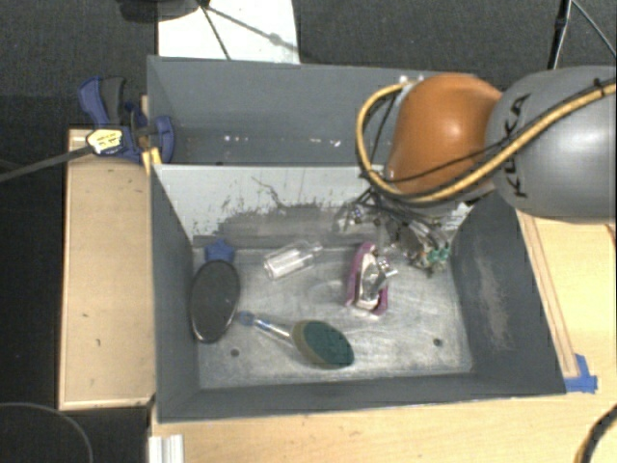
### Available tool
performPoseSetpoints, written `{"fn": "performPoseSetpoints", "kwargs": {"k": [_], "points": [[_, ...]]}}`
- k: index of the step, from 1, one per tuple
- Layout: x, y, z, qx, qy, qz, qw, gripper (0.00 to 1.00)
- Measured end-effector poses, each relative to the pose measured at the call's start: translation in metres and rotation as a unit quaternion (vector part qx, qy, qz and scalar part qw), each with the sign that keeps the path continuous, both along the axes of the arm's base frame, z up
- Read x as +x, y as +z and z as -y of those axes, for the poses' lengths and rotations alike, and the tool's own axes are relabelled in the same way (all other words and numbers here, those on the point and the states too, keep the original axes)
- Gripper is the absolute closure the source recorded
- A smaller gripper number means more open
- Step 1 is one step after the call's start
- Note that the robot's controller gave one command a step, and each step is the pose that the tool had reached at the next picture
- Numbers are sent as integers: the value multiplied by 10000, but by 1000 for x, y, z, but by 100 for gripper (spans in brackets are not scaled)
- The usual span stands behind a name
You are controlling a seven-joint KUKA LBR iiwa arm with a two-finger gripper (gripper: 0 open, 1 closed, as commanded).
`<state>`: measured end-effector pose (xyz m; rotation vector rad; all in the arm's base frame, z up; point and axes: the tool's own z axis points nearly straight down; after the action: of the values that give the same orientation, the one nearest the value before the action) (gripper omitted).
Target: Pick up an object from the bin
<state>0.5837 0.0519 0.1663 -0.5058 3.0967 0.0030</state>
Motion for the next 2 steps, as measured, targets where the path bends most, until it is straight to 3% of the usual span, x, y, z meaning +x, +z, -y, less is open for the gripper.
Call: {"fn": "performPoseSetpoints", "kwargs": {"k": [1,2], "points": [[8,-91,63,-27,922,-47,9957,0],[7,-90,61,-24,927,-58,9957,100]]}}
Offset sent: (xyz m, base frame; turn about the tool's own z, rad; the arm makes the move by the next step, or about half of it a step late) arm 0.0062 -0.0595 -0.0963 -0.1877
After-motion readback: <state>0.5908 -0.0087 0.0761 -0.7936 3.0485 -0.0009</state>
